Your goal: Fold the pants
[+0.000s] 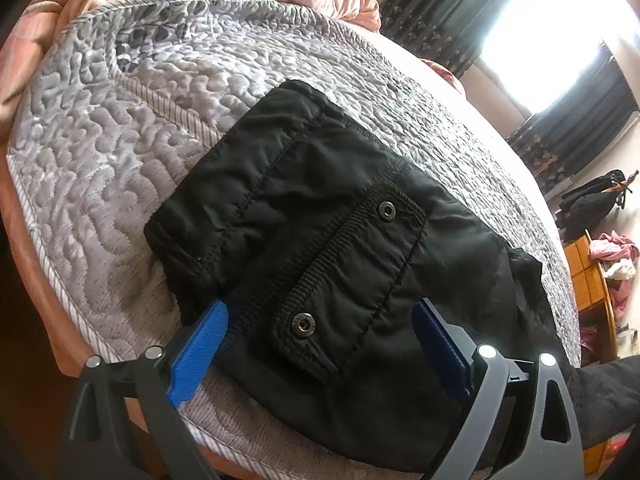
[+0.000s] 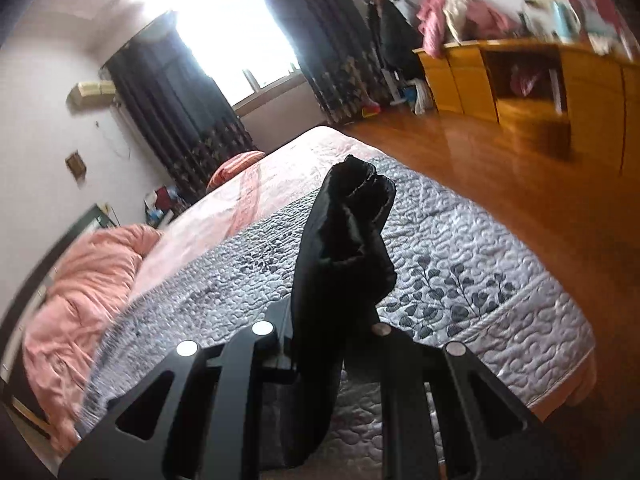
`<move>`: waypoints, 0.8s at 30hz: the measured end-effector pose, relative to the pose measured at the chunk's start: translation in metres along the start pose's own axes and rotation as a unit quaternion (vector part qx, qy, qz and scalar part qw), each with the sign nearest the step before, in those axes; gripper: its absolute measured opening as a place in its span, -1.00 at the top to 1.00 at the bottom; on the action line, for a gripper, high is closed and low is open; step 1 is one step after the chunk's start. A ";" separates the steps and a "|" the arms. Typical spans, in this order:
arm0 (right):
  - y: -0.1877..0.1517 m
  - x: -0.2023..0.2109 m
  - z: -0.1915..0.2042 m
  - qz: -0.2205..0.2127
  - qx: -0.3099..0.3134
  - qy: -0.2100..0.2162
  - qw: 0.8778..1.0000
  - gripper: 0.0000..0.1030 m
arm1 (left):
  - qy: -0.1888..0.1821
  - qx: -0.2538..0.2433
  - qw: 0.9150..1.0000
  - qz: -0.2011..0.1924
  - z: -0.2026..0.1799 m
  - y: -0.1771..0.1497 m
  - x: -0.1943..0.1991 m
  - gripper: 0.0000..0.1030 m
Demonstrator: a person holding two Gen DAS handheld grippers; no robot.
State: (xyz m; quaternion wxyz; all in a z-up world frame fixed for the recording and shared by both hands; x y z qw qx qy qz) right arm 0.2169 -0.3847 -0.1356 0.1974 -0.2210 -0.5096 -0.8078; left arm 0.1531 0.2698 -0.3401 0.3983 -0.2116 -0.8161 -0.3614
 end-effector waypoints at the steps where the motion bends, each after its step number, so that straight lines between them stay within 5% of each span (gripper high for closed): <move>1: -0.001 -0.001 0.007 0.000 0.014 -0.007 1.000 0.72 | -0.002 0.001 1.000 0.000 0.000 0.000 0.000 -0.85; 24: -0.019 -0.007 0.129 -0.006 0.201 -0.047 0.979 0.72 | -0.029 0.018 0.999 0.001 0.006 -0.001 0.001 -0.92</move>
Point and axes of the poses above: each gripper's, at about its wrist camera, not at the fingertips, and x roughly against the way its jaws point, z to its left, y to its top, the point moved 3 cm from there along -x, roughly the way its jaws point, and after that the axes turned 3 degrees about z, right-handed, at the moved point
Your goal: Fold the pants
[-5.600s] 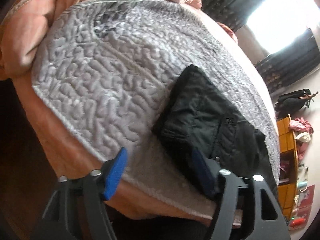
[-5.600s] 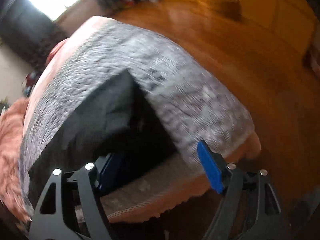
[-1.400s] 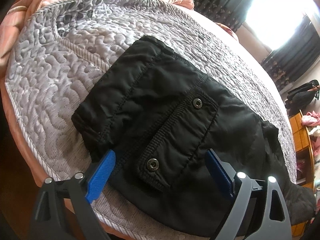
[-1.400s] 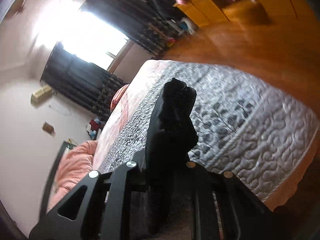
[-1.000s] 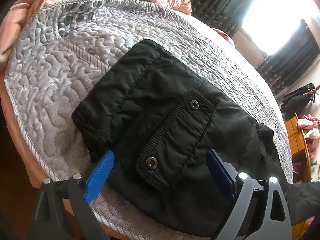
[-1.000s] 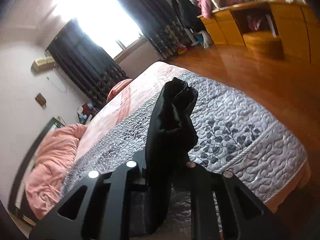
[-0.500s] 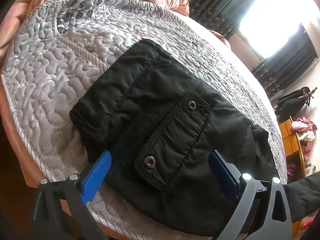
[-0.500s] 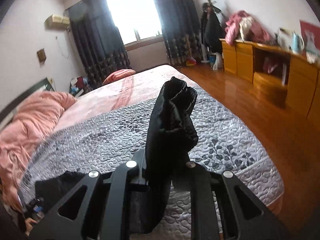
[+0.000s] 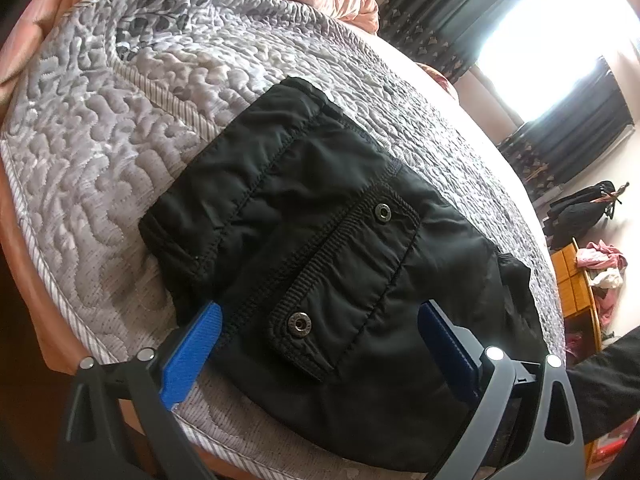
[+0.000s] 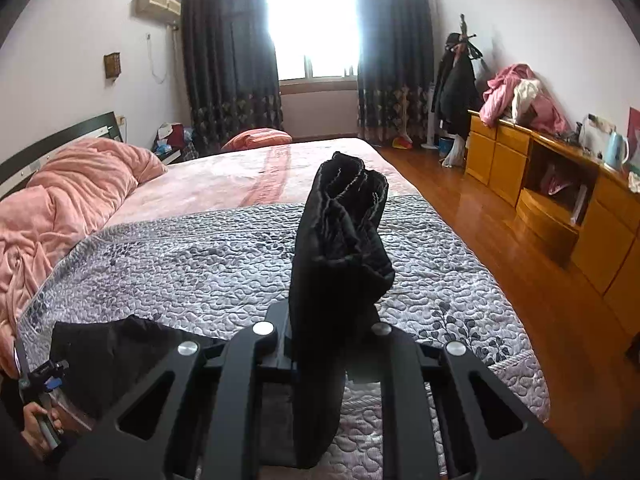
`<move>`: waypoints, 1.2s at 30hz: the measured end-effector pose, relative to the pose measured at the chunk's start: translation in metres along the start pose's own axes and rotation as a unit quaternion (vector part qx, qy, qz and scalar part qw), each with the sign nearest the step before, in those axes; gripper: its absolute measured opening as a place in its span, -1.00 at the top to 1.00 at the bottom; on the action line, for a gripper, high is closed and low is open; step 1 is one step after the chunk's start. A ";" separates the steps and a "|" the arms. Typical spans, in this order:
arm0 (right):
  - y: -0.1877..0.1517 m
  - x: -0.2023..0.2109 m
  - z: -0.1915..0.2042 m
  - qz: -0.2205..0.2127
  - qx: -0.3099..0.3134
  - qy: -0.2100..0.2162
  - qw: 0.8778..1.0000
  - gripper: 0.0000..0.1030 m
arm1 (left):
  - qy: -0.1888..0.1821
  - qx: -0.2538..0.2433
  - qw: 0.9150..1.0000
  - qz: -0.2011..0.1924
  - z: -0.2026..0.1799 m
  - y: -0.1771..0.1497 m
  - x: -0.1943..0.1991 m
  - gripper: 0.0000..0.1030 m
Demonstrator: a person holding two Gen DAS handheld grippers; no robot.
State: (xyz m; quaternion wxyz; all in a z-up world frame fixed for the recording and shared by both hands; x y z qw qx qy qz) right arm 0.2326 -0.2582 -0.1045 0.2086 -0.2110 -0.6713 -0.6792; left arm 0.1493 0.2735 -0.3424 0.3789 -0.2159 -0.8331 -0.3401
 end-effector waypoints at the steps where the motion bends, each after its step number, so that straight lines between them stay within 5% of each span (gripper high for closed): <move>1: 0.000 0.000 0.003 0.000 0.004 -0.001 1.000 0.72 | 0.000 0.000 1.000 0.000 0.000 0.000 0.000 -0.92; 36: -0.011 0.001 0.094 0.007 0.116 -0.019 0.993 0.72 | -0.018 0.010 1.000 0.000 0.003 -0.001 0.004 -0.92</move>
Point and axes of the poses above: each gripper's, at about its wrist camera, not at the fingertips, and x roughly against the way its jaws point, z to its left, y to its top, the point moved 3 cm from there along -x, roughly the way its jaws point, and after that the axes turned 3 degrees about z, right-handed, at the moved point
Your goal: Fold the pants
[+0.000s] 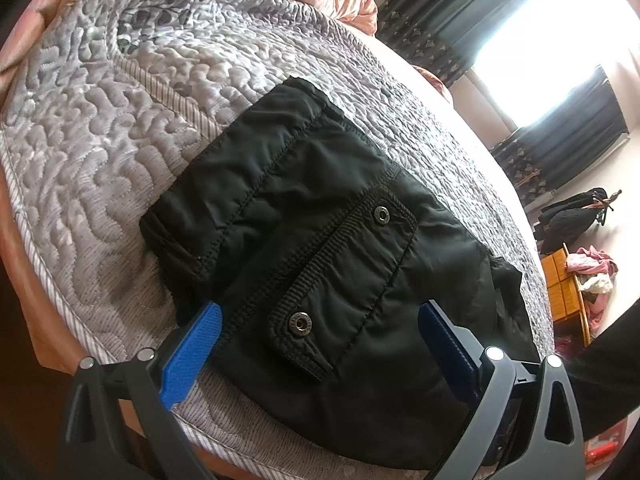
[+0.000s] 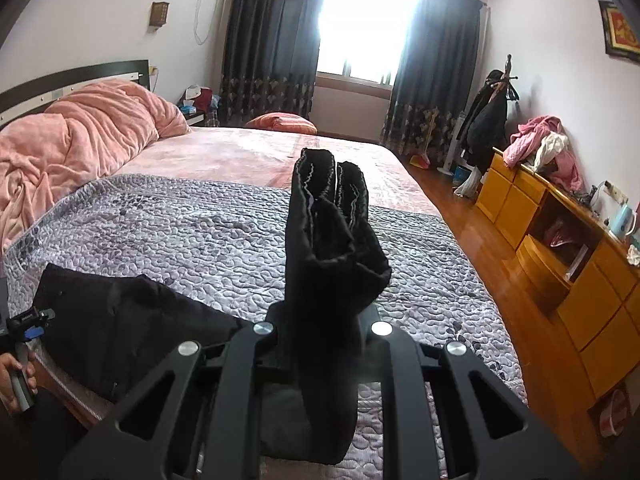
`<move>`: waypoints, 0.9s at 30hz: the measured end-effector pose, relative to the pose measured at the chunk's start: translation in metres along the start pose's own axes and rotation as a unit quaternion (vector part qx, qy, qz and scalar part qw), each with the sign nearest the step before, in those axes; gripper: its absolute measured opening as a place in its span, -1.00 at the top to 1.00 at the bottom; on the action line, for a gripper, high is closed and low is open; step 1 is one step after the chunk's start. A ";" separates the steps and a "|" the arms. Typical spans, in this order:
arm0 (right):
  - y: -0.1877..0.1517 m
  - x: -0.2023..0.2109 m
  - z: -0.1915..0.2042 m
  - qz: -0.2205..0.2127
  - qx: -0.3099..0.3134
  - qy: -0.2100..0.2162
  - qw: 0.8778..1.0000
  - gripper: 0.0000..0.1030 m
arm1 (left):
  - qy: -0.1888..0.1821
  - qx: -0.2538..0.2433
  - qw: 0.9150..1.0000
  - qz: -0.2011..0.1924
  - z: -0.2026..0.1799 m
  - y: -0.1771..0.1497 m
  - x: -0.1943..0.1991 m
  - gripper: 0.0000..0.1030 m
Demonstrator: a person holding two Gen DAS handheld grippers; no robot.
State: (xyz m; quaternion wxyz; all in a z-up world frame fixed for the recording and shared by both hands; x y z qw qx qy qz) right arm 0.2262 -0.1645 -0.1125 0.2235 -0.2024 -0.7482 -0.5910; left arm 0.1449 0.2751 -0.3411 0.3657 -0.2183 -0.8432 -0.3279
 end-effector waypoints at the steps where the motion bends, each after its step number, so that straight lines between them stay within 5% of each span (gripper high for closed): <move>1: 0.000 0.000 0.003 -0.001 0.004 -0.001 1.000 0.72 | 0.000 0.000 1.000 0.000 0.000 0.000 0.000 -0.92; 27: -0.015 -0.004 0.059 -0.004 0.101 -0.013 0.995 0.72 | 0.001 0.003 1.000 -0.001 0.000 0.000 0.000 -0.92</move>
Point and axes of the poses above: each gripper's, at about its wrist camera, not at the fingertips, and x roughly against the way its jaws point, z to its left, y to its top, the point moved 3 cm from there along -x, roughly the way its jaws point, and after that the axes turned 3 degrees about z, right-handed, at the moved point
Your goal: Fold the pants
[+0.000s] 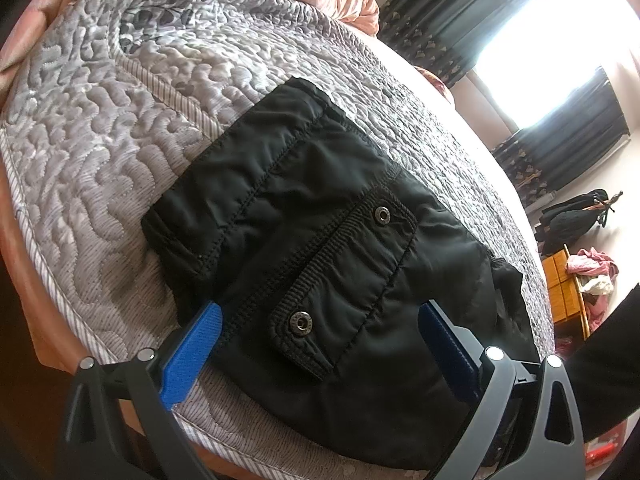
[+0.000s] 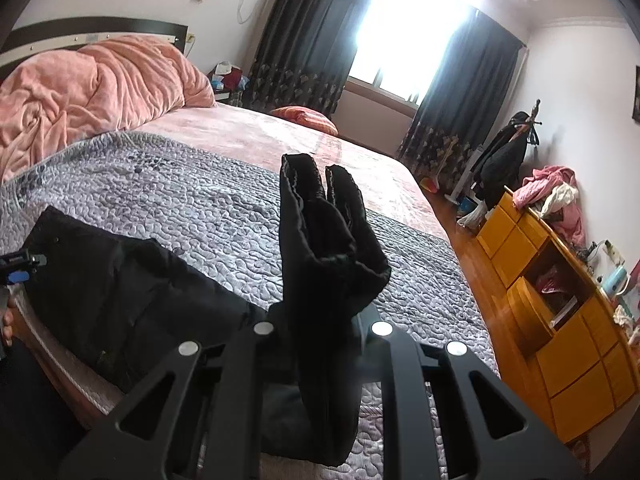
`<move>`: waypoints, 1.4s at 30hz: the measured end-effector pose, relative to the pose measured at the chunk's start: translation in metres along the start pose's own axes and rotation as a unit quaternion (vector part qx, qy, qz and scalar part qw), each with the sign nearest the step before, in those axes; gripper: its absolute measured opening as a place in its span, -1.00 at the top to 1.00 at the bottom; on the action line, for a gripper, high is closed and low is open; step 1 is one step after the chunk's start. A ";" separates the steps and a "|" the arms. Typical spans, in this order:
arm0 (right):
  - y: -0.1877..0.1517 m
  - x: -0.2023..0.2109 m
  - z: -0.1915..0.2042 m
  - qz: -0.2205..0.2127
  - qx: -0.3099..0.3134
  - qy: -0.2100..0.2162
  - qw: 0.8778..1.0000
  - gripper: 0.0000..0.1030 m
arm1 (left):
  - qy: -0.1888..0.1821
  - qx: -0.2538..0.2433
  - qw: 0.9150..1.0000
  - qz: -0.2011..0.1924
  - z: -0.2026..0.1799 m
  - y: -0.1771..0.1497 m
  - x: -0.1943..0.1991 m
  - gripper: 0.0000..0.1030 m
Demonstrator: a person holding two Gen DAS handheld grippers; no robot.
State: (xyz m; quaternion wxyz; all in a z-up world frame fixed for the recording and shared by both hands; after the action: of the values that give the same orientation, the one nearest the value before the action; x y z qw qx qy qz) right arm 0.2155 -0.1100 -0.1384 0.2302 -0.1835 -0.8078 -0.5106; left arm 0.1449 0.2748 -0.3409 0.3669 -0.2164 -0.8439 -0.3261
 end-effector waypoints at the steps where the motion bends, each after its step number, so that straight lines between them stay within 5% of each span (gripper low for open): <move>1: 0.000 -0.001 0.003 0.000 0.005 -0.001 1.000 0.72 | 0.000 0.000 1.000 0.000 0.000 0.000 0.000 -0.92; 26: -0.018 -0.036 0.091 0.025 0.131 -0.024 0.991 0.72 | -0.005 0.002 1.000 0.000 0.000 0.000 0.000 -0.92; 42: -0.078 -0.075 0.188 0.038 0.310 -0.067 0.947 0.72 | -0.012 0.004 1.000 0.001 0.002 0.000 0.002 -0.92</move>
State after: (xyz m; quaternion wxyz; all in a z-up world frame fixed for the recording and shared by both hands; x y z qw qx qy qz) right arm 0.2014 0.0246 -0.3085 0.2402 -0.1675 -0.9324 -0.2119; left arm 0.1425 0.2761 -0.3403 0.3579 -0.2194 -0.8496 -0.3195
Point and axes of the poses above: each gripper's, at about its wrist camera, not at the fingertips, and x roughly against the way its jaws point, z to its left, y to its top, the point moved 3 cm from there along -x, roughly the way its jaws point, and after that the axes turned 3 degrees about z, right-handed, at the moved point
